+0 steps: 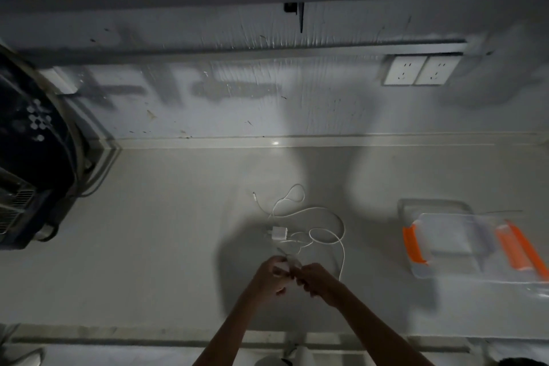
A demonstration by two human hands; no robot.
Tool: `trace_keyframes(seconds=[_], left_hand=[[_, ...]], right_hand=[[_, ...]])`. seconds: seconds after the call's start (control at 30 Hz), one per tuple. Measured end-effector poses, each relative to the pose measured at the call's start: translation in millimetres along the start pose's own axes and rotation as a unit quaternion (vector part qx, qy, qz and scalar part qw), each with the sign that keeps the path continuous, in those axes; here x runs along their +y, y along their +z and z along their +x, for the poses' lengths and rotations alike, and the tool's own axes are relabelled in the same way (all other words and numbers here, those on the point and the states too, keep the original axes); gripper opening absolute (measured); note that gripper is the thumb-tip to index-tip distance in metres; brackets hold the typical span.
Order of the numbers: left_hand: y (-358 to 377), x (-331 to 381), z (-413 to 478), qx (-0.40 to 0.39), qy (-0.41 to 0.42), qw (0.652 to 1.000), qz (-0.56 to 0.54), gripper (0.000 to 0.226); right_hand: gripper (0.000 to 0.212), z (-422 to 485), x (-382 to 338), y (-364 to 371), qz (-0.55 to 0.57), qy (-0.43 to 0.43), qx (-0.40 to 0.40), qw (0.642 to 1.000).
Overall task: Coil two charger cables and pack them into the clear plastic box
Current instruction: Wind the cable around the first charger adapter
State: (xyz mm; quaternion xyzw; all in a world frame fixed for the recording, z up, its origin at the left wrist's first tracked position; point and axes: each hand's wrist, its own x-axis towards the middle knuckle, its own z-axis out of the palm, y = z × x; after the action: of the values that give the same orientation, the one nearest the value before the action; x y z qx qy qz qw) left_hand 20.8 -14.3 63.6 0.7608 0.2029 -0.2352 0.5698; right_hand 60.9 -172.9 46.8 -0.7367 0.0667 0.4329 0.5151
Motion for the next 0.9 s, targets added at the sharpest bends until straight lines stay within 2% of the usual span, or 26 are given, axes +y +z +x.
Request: trace_keyframes(seconds=[0.07,0.13,0.17,0.2,0.23,0.27,0.33,0.37,0.4,0.43,0.47,0.53,0.6,0.67,0.7,0.77,0.83,0.9], left_hand=[[-12,3,6,0.026,-0.007,0.999,0.034,0.035],[-26,3,11,0.096,-0.001,0.984,0.15,0.037],[-31,2,14,0.156,0.024,0.952,0.263,0.039],[-34,4,13,0.198,0.059,0.901,0.381,0.041],[-36,10,8,0.226,0.109,0.863,0.439,0.043],[-30,22,4,0.24,0.183,0.844,0.443,0.044],[-11,77,-17,0.125,0.285,0.916,0.251,0.04],[1,105,-28,0.036,0.27,0.955,0.116,0.039],[10,126,-35,-0.02,0.228,0.973,-0.039,0.039],[18,145,-39,-0.018,0.205,0.969,-0.137,0.039],[24,159,-39,0.003,0.212,0.96,-0.184,0.039],[24,183,-45,0.019,0.242,0.955,-0.172,0.046],[8,208,-50,0.025,0.283,0.958,-0.034,0.056],[-11,238,-59,0.05,0.317,0.935,0.155,0.051],[-19,252,-66,0.05,0.329,0.922,0.196,0.042],[-29,280,-87,0.039,0.36,0.915,0.175,0.027],[-38,307,-110,0.018,0.383,0.921,0.072,0.023],[-48,330,-129,0.006,0.377,0.925,-0.048,0.03]], right_hand=[[0.03,-8,-8,-16,-0.038,-0.01,0.012,0.999],[0.03,-19,-20,-37,-0.126,-0.018,0.013,0.992],[0.029,-27,-28,-48,-0.175,-0.021,0.009,0.984],[0.029,-36,-36,-58,-0.212,-0.022,0.002,0.977],[0.029,-45,-46,-69,-0.229,-0.023,-0.004,0.973],[0.03,-56,-57,-77,-0.226,-0.026,-0.01,0.974],[0.031,-77,-83,-92,-0.171,-0.04,-0.026,0.984],[0.031,-86,-96,-98,-0.132,-0.055,-0.03,0.989],[0.032,-95,-110,-103,-0.101,-0.076,-0.025,0.992],[0.033,-102,-123,-107,-0.084,-0.103,-0.007,0.991],[0.034,-109,-137,-112,-0.081,-0.129,0.018,0.988],[0.035,-124,-159,-123,-0.09,-0.179,0.065,0.977],[0.037,-142,-174,-132,-0.096,-0.221,0.089,0.966],[0.041,-161,-187,-139,-0.103,-0.266,0.108,0.952],[0.044,-168,-195,-140,-0.109,-0.292,0.119,0.943],[0.042,-180,-207,-143,-0.099,-0.353,0.131,0.921],[0.027,-186,-212,-148,-0.045,-0.42,0.108,0.9],[0.018,-177,-202,-157,-0.05,-0.439,0.101,0.891]])
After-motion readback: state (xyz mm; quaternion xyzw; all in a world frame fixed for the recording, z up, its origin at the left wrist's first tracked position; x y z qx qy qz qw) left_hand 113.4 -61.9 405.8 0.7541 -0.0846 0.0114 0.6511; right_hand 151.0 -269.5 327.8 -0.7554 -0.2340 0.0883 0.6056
